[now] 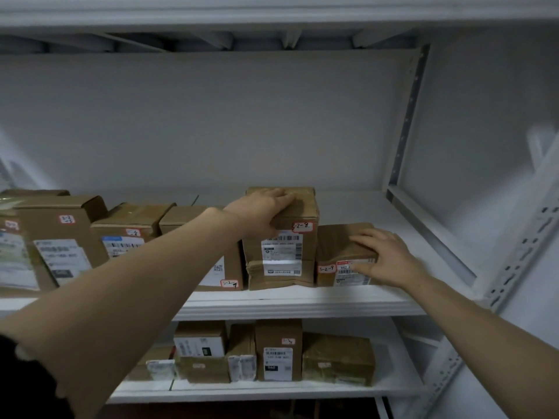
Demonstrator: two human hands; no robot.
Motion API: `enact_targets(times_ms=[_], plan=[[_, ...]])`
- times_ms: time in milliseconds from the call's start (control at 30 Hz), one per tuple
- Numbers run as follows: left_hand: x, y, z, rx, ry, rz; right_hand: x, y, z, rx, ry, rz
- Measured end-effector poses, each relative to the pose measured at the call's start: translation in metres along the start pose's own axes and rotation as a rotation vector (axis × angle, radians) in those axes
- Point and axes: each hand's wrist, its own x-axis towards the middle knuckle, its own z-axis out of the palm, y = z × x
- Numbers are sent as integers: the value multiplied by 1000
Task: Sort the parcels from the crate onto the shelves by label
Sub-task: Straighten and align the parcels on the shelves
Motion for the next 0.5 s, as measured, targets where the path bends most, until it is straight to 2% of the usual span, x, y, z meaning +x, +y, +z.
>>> enact_targets(times_ms=[100,267,400,500], plan=[[-11,-1,1,1,40,-8,-11,-13,-8,-5,91,-22],[-52,3,-10,-34,67,-18,-35,-46,-30,19,148,20],[-101,-2,-14,-55,68,-48,-53,-88,-36,25,262,9],[-142,-16,-5,-97,78,-107,-69,-131,-36,2,281,-23]])
